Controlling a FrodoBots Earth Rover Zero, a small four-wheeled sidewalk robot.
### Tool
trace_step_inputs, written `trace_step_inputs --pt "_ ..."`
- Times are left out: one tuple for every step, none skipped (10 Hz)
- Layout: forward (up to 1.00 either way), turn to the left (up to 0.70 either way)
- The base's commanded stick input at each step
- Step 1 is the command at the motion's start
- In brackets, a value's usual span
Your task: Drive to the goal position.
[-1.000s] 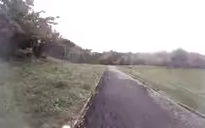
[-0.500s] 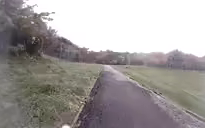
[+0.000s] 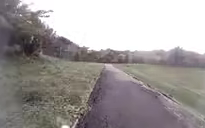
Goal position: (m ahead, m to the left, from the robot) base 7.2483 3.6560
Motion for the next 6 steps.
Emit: trace_step_inputs --pt "0.7 -0.08" --pt "0.7 -0.2" --pt "0.7 -0.3" --pt "0.7 -0.35" --pt "0.7 -0.35" --pt "0.7 -0.35"
